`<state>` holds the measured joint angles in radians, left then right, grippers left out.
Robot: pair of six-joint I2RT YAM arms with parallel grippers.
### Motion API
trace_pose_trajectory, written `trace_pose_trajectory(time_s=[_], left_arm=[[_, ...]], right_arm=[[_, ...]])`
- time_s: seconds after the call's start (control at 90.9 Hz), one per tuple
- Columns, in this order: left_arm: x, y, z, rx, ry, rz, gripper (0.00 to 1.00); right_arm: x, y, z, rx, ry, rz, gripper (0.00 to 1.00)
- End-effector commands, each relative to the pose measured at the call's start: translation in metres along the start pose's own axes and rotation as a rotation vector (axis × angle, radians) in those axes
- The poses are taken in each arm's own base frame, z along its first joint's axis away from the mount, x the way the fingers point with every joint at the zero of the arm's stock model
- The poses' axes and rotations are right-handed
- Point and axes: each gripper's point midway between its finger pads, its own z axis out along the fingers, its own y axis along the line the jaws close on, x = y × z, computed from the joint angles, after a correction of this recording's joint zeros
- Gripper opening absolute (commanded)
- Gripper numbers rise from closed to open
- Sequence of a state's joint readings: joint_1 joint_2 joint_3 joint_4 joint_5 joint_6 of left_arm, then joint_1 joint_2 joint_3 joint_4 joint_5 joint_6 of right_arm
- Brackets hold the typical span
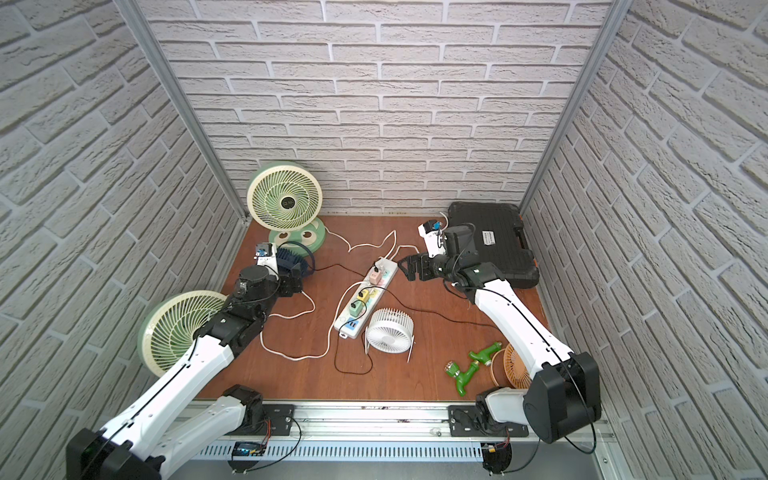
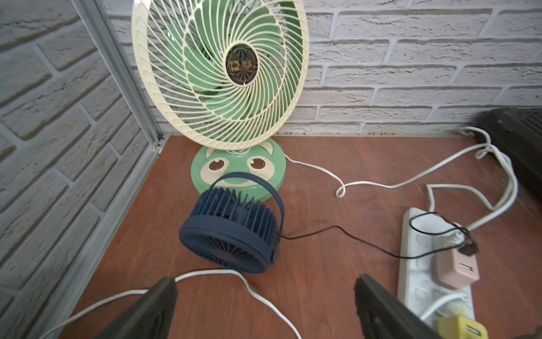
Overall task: Unplug the desk fan from the power strip
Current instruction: Remove the plug from the socket.
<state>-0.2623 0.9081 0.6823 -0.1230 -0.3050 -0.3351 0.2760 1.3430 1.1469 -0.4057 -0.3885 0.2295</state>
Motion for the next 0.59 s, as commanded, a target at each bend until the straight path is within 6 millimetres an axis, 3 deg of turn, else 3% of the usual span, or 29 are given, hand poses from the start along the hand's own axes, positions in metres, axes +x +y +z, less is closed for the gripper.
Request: trace_pose_trajectory(time_s=[0.0,0.242,0.308,0.418,0.583], left_arm=[[0.014,-0.018,-0.009,0.096,0.107,-0.079,0.98],[0.023,-0.053,-0.017,0.222,0.154,-0.089,0.98],[0.027,-0.064,-0.017,0.254,0.167,-0.075,0.98],[0.035,-0.080,-0.015,0.295,0.190,-0.049,0.98],[0.049,-0.097,-0.009,0.339,0.234,-0.019,0.98]], right_arm=[[0.012,0.020,0.004,-0.096,0.099,0.122,1.00],[0.021,0.041,0.029,-0.228,0.180,0.170,0.99],[0.025,0.041,0.036,-0.243,0.204,0.181,0.86],[0.034,0.041,0.052,-0.270,0.267,0.217,0.55],[0.051,0.045,0.072,-0.297,0.373,0.200,0.29]])
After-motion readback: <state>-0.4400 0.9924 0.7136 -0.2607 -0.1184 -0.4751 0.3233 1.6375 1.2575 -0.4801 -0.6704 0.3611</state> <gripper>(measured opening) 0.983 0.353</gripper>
